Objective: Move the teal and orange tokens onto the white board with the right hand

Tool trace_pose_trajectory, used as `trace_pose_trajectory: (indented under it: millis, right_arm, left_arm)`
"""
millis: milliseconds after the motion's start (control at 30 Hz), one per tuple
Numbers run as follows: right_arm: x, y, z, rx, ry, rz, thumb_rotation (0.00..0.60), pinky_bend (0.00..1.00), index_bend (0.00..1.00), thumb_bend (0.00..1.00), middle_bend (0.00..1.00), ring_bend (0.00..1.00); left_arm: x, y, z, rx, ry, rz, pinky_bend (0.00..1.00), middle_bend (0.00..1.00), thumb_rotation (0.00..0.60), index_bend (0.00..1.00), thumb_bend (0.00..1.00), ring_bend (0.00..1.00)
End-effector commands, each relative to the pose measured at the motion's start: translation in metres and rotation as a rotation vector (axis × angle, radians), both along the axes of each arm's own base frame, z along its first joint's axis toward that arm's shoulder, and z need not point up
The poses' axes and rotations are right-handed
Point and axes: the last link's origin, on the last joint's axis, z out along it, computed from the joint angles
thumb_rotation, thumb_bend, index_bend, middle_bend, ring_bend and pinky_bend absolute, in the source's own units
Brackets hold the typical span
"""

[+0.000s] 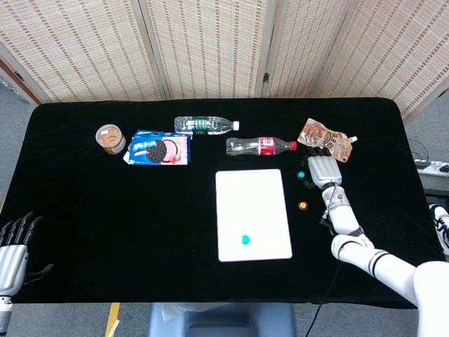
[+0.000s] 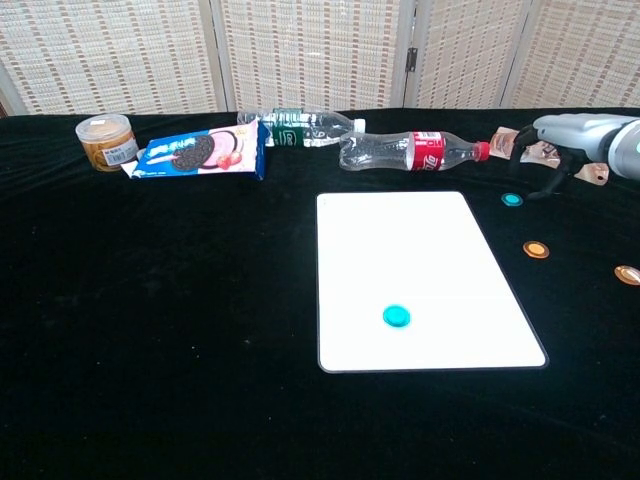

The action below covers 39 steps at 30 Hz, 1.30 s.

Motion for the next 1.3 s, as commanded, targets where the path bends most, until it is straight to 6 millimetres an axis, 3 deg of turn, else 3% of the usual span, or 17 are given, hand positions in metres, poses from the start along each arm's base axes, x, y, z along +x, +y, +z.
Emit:
trace_pose_trajectory:
  millis: [33,633,1300]
  right_arm:
    - [0.001,-0.005,-0.014,0.027,0.010,-0.016,0.600,0.00,0.38,0.35,0.11,0.01]
    - [-0.002,-0.020,-0.024,0.021,0.049,-0.045,0.600,0.00,0.42,0.37,0.12,0.01]
    - [-0.003,-0.021,-0.025,0.017,0.058,-0.041,0.600,0.00,0.48,0.42,0.15,0.03]
  left_arm:
    - [0.000,0.000,0.000,-0.001,0.000,0.002,0.00,0.00,0.600,0.00,0.13,0.00]
    - [-0.003,-0.001,0.000,-0.004,0.002,0.014,0.00,0.00,0.600,0.00,0.13,0.00]
    - [-0.005,-0.001,-0.002,-0.010,-0.001,0.022,0.00,0.00,0.600,0.00,0.13,0.00]
